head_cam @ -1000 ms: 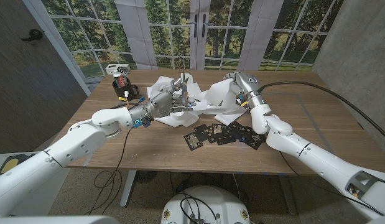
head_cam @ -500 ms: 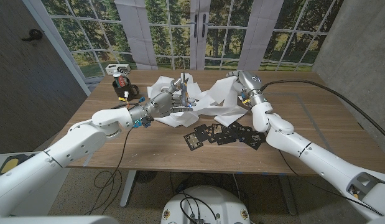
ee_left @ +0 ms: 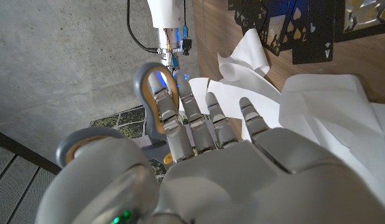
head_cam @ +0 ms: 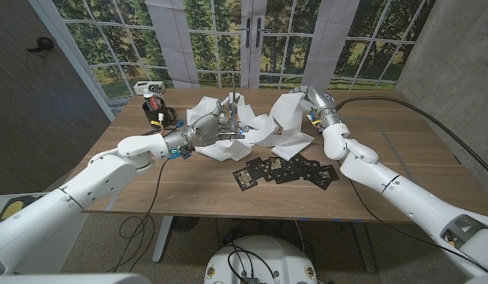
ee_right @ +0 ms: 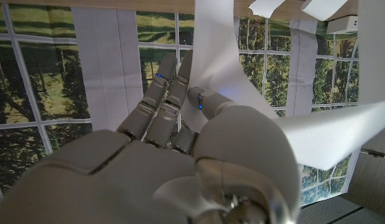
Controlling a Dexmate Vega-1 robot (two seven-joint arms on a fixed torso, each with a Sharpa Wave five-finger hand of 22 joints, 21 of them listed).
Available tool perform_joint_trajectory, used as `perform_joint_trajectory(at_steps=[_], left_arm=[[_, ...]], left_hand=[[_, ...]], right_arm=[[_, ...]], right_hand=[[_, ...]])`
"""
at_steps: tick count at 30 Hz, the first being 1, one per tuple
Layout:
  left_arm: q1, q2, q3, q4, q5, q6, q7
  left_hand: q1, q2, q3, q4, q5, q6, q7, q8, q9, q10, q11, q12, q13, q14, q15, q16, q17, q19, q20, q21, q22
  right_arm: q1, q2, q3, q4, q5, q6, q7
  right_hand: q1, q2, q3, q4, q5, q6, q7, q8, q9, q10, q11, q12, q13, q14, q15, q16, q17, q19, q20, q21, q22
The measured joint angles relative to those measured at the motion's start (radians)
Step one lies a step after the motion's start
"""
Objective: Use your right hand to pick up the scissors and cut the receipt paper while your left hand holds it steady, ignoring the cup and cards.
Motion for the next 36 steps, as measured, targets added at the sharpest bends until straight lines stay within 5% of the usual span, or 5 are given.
perform_joint_trajectory(at_steps=[7, 18, 36], left_arm=[[-0.040, -0.017, 0.023, 0.028, 0.014, 0.000, -0.034], [-0.089, -0.038, 0.049, 0.056, 0.031, 0.010, -0.074], [-0.132, -0.059, 0.074, 0.072, 0.043, 0.033, -0.089]], left_hand=[[0.004, 0.004, 0.000, 0.000, 0.000, 0.000, 0.000, 0.001, 0.000, -0.002, 0.002, 0.000, -0.003, 0.000, 0.000, 0.000, 0.000, 0.000, 0.000, 0.000, 0.000], [0.004, 0.004, 0.000, 0.000, 0.000, 0.000, 0.000, -0.002, -0.003, 0.001, -0.001, 0.005, -0.005, 0.005, 0.005, 0.000, 0.000, 0.000, 0.000, 0.000, 0.000], [0.004, 0.004, 0.000, 0.000, 0.000, 0.000, 0.000, -0.001, -0.003, 0.000, 0.000, 0.005, -0.005, 0.005, 0.005, 0.000, 0.000, 0.000, 0.000, 0.000, 0.000]], right_arm=[[0.043, 0.000, 0.017, 0.083, 0.091, 0.104, 0.045], [0.115, 0.013, 0.040, 0.239, 0.227, 0.328, 0.124], [0.171, 0.042, 0.088, 0.414, 0.449, 0.538, 0.284]], right_hand=[[0.000, 0.000, 0.016, 0.016, -0.077, -0.010, -0.011, 0.000, 0.005, -0.016, -0.005, -0.001, -0.005, -0.055, 0.016, -0.038, 0.014, -0.079, 0.007, 0.014, 0.000], [0.000, 0.000, 0.041, 0.041, -0.167, -0.030, -0.045, 0.000, 0.009, -0.052, -0.005, -0.018, -0.015, -0.085, 0.025, -0.061, 0.038, -0.137, 0.009, 0.044, -0.007], [0.000, 0.000, 0.053, 0.054, -0.202, -0.032, -0.046, 0.000, 0.014, -0.054, -0.007, -0.024, -0.022, -0.081, 0.029, -0.065, 0.043, -0.158, 0.009, 0.060, -0.021]])
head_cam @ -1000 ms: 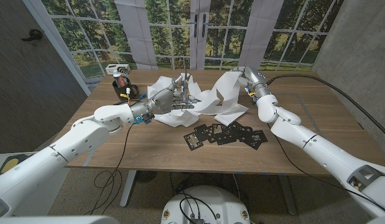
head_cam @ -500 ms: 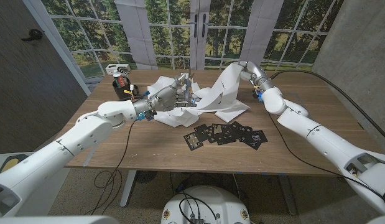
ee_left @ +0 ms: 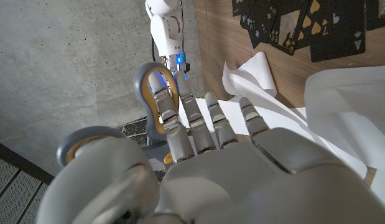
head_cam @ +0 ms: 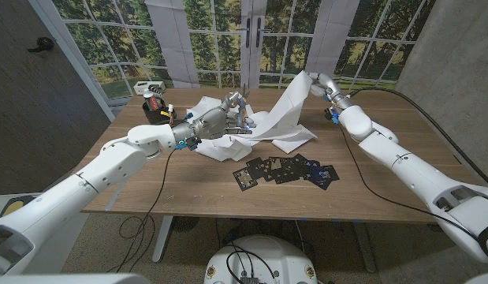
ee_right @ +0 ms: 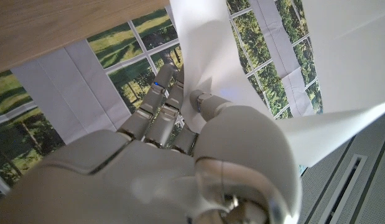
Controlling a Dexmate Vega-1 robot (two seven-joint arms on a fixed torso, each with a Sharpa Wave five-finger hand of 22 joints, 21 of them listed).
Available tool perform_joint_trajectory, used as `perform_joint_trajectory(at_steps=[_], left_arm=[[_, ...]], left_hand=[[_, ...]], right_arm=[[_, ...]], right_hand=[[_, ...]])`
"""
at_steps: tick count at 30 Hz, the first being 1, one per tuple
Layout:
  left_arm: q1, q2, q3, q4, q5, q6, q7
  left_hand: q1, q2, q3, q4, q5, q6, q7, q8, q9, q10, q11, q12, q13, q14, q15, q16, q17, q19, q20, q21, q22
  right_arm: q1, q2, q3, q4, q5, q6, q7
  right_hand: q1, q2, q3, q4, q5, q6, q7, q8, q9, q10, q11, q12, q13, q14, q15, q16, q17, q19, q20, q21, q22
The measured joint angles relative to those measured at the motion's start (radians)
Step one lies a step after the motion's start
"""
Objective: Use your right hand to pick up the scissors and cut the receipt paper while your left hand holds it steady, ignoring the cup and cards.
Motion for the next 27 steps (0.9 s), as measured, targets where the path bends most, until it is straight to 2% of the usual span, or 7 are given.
perform_joint_trajectory(at_steps=[13, 27], left_arm=[[-0.020, -0.009, 0.013, 0.003, 0.006, 0.015, -0.002], [-0.047, -0.015, 0.029, 0.008, 0.017, 0.019, -0.027]], left_hand=[[0.000, 0.000, 0.000, 0.000, 0.000, 0.000, 0.000, 0.001, 0.000, 0.000, 0.000, 0.000, 0.000, 0.000, 0.000, 0.000, 0.000, 0.000, 0.000, 0.000, 0.000], [0.000, 0.000, 0.000, 0.000, 0.000, 0.000, 0.000, -0.001, 0.000, -0.003, 0.003, 0.005, -0.005, 0.000, 0.000, 0.000, 0.000, 0.000, 0.000, 0.000, 0.000]], right_arm=[[0.003, 0.000, 0.009, 0.017, 0.030, 0.067, 0.042], [0.032, -0.011, -0.019, 0.053, -0.006, 0.146, 0.099]], right_hand=[[0.000, 0.000, 0.000, 0.000, -0.004, 0.007, 0.000, 0.008, 0.000, 0.001, 0.000, -0.008, -0.026, 0.004, -0.004, 0.000, 0.005, -0.015, 0.004, 0.016, -0.011], [0.000, 0.000, -0.004, -0.004, -0.008, 0.027, -0.009, 0.009, -0.003, 0.001, 0.000, -0.034, -0.059, -0.008, 0.000, -0.019, 0.004, -0.060, 0.004, 0.024, -0.032]])
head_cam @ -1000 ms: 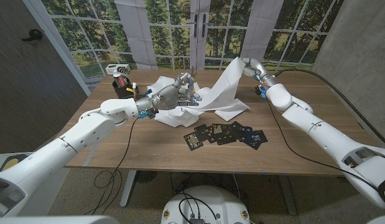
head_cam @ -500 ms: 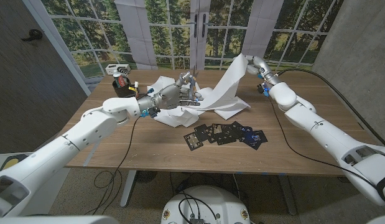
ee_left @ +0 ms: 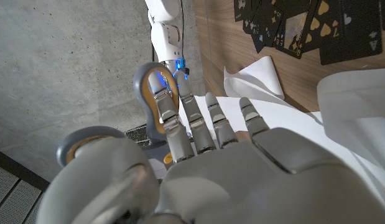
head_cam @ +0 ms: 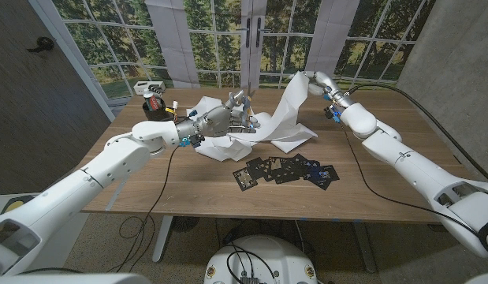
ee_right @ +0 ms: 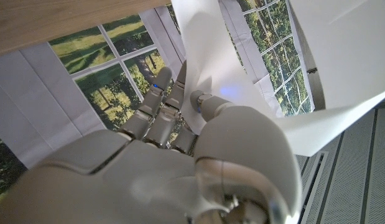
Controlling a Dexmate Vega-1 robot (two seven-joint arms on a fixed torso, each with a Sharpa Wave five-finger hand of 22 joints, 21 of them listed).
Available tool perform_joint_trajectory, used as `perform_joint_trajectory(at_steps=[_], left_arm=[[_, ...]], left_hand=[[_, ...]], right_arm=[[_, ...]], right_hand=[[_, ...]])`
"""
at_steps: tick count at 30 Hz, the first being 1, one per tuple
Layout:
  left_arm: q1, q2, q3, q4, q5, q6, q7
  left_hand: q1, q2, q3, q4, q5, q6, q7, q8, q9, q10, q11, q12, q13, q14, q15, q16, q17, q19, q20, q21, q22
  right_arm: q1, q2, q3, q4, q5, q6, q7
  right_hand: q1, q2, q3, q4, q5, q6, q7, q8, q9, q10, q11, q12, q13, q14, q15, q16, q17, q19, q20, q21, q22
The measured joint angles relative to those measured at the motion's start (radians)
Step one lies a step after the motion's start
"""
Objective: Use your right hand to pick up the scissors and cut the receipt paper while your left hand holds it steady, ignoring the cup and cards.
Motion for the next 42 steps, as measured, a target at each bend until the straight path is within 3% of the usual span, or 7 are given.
perform_joint_trajectory(at_steps=[5, 19, 24, 29, 42], left_arm=[[-0.017, -0.005, 0.009, 0.008, 0.003, 0.001, -0.022], [-0.053, 0.003, 0.025, 0.014, 0.007, 0.018, -0.086], [-0.068, 0.006, 0.032, 0.019, 0.014, 0.023, -0.112], [-0.083, 0.006, 0.039, 0.027, 0.021, 0.026, -0.134], [-0.131, 0.001, 0.060, 0.051, 0.045, 0.031, -0.188]], left_hand=[[0.000, 0.000, -0.005, 0.004, 0.000, 0.000, 0.000, 0.000, 0.000, -0.004, -0.006, 0.000, 0.000, 0.000, 0.000, 0.000, 0.000, 0.000, 0.000, -0.004, 0.000], [-0.007, -0.008, -0.008, 0.001, 0.000, -0.010, -0.002, -0.007, 0.000, -0.024, -0.011, 0.000, 0.001, 0.000, 0.007, -0.004, 0.000, 0.000, 0.000, -0.008, 0.000], [-0.016, -0.017, -0.016, 0.001, 0.000, -0.020, -0.001, -0.007, 0.000, -0.030, -0.006, -0.009, -0.005, -0.004, 0.011, -0.004, 0.000, -0.006, 0.006, -0.008, 0.000], [-0.016, -0.025, -0.016, 0.001, 0.000, -0.020, -0.001, -0.007, 0.000, -0.032, -0.004, -0.009, -0.008, -0.005, 0.013, -0.004, 0.000, -0.006, 0.006, -0.008, 0.000], [-0.020, -0.031, -0.016, 0.001, 0.000, -0.020, -0.001, -0.007, 0.000, -0.034, -0.002, -0.013, -0.009, -0.005, 0.013, -0.004, 0.000, -0.006, 0.006, -0.008, 0.000]], right_arm=[[0.013, 0.001, -0.007, 0.023, -0.023, 0.034, 0.012], [0.099, 0.043, -0.044, 0.209, -0.048, 0.114, 0.009], [0.134, 0.047, -0.061, 0.257, -0.018, 0.129, 0.080], [0.145, 0.040, -0.070, 0.259, -0.003, 0.132, 0.161], [0.135, -0.017, -0.083, 0.156, 0.000, 0.111, 0.252]], right_hand=[[0.000, 0.000, -0.001, 0.001, 0.000, 0.006, -0.005, 0.000, 0.000, 0.004, -0.004, -0.008, -0.010, -0.008, 0.000, 0.000, 0.000, -0.006, 0.001, 0.000, -0.007], [-0.007, -0.007, -0.006, -0.003, 0.005, 0.029, -0.007, 0.011, -0.005, 0.009, -0.009, -0.041, -0.049, -0.033, 0.008, -0.019, 0.001, -0.031, 0.001, 0.007, -0.027], [-0.011, -0.011, -0.016, -0.007, 0.006, 0.031, -0.008, 0.011, -0.009, 0.015, -0.014, -0.067, -0.078, -0.075, 0.018, -0.041, -0.015, -0.056, 0.001, 0.007, -0.041], [-0.016, -0.010, -0.018, -0.007, 0.009, 0.031, -0.008, 0.011, -0.009, 0.022, -0.015, -0.074, -0.089, -0.090, 0.022, -0.044, -0.021, -0.064, 0.001, 0.007, -0.047], [-0.019, -0.011, -0.024, -0.013, 0.013, 0.040, -0.010, 0.011, -0.014, 0.024, -0.016, -0.078, -0.094, -0.107, 0.028, -0.055, -0.026, -0.067, 0.001, 0.007, -0.056]])
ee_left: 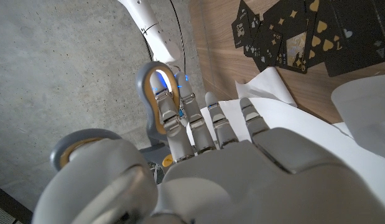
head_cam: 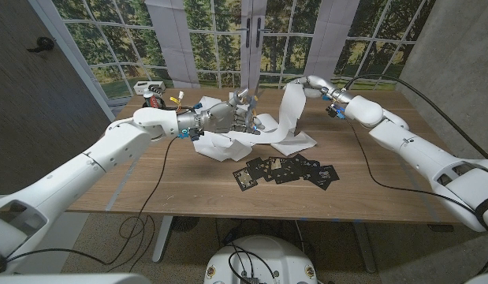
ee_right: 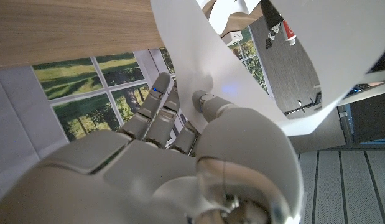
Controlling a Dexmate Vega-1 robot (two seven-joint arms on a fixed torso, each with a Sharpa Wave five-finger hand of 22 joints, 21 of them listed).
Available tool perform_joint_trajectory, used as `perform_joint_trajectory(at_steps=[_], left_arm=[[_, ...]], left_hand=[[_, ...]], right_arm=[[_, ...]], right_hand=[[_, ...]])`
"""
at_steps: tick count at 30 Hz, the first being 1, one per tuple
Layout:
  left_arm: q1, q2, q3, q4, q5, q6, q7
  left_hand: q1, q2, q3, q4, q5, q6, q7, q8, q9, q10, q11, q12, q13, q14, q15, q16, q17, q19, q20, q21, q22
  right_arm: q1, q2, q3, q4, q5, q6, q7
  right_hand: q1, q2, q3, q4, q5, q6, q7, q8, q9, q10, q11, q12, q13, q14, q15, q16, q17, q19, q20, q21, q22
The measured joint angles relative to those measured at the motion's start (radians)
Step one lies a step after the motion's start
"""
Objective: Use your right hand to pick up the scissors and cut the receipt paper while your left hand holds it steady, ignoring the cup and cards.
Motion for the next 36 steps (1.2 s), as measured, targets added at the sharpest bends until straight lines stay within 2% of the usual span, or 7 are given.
perform_joint_trajectory(at_steps=[9, 14, 36], left_arm=[[-0.040, -0.008, 0.020, 0.021, 0.022, 0.003, -0.047], [-0.058, -0.017, 0.031, 0.035, 0.025, 0.009, -0.073], [-0.137, -0.069, 0.081, 0.126, 0.029, 0.042, -0.185]], left_hand=[[-0.004, -0.004, 0.000, 0.000, 0.000, 0.000, 0.000, 0.001, 0.000, -0.002, 0.002, -0.001, 0.001, 0.000, 0.000, 0.000, 0.000, 0.000, 0.000, 0.000, 0.001], [-0.004, -0.004, 0.000, 0.000, 0.000, -0.006, 0.006, 0.001, 0.000, -0.005, 0.005, -0.004, 0.001, 0.000, 0.000, 0.000, 0.000, 0.000, 0.000, 0.000, 0.002], [-0.012, -0.012, 0.000, 0.000, 0.006, -0.014, 0.004, 0.005, 0.000, -0.009, 0.009, -0.008, 0.001, 0.000, 0.000, 0.000, 0.000, 0.000, 0.000, 0.000, 0.002]], right_arm=[[-0.004, -0.019, -0.001, -0.032, -0.005, -0.015, 0.040], [-0.002, -0.019, -0.002, -0.031, -0.008, -0.017, 0.050], [0.017, -0.013, -0.013, -0.030, -0.025, -0.008, 0.078]], right_hand=[[0.000, 0.000, -0.001, -0.001, 0.004, 0.000, 0.000, 0.000, 0.000, 0.000, 0.000, -0.003, -0.001, -0.002, -0.002, 0.000, 0.000, -0.005, 0.005, 0.000, -0.001], [0.000, 0.000, -0.009, -0.001, 0.005, 0.000, 0.000, 0.000, -0.004, 0.000, 0.000, -0.018, -0.008, -0.005, 0.001, 0.000, 0.000, -0.011, 0.000, 0.000, -0.005], [0.000, 0.000, -0.013, -0.003, 0.001, 0.000, 0.000, 0.000, -0.005, 0.000, 0.000, -0.029, -0.015, -0.011, 0.000, 0.000, 0.000, -0.011, 0.000, 0.000, -0.010]])
